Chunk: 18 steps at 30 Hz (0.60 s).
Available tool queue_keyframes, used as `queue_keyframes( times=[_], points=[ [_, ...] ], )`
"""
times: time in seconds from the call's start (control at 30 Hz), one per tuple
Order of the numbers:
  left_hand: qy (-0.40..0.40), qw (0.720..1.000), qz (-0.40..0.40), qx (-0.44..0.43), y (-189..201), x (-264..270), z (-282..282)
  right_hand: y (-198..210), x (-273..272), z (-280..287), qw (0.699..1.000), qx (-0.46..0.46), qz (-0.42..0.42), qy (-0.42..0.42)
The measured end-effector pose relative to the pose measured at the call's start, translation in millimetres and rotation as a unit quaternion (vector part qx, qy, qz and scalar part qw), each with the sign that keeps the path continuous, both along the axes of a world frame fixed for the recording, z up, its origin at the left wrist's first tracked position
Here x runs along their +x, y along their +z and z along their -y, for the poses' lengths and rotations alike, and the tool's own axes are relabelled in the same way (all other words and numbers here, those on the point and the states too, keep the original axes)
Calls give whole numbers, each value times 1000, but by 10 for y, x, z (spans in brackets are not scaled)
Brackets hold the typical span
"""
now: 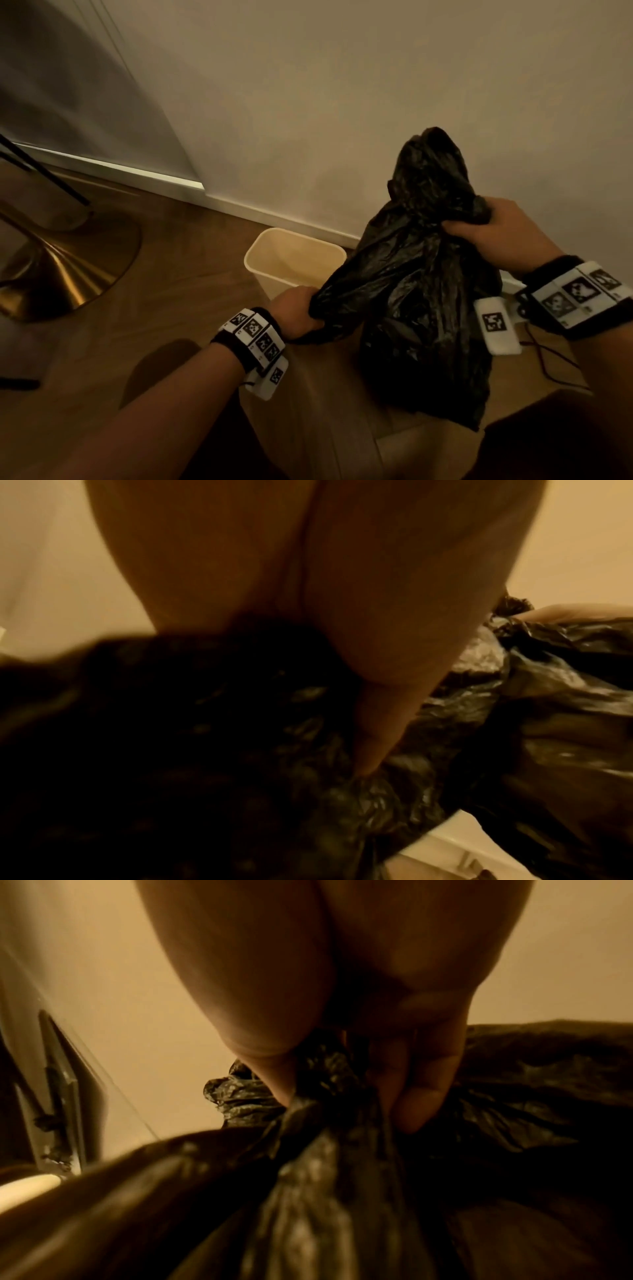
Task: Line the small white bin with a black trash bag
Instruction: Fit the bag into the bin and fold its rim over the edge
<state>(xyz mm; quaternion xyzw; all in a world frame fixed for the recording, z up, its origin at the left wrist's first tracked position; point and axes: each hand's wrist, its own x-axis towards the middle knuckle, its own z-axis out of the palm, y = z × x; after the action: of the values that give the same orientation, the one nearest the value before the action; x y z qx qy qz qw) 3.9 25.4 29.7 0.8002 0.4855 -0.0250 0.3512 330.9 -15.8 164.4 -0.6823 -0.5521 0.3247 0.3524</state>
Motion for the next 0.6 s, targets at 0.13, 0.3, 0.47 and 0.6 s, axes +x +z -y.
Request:
queue_keyframes(
  times=[0.13,0.3,0.47,0.6],
  points=[
    [-11,999,-50,-4,125,-59,-66,-28,203,32,999,-34,-10,-27],
    [67,995,75,-24,292,-136,-183,136,290,11,997,-4,-61,-56],
    [148,979,140,2,429,-159,-279,303,197,-72,995,40,-86,-38],
    [234,942,238,-28,476,-227,-415,428,84,-166,993,67,-86,-41]
  ],
)
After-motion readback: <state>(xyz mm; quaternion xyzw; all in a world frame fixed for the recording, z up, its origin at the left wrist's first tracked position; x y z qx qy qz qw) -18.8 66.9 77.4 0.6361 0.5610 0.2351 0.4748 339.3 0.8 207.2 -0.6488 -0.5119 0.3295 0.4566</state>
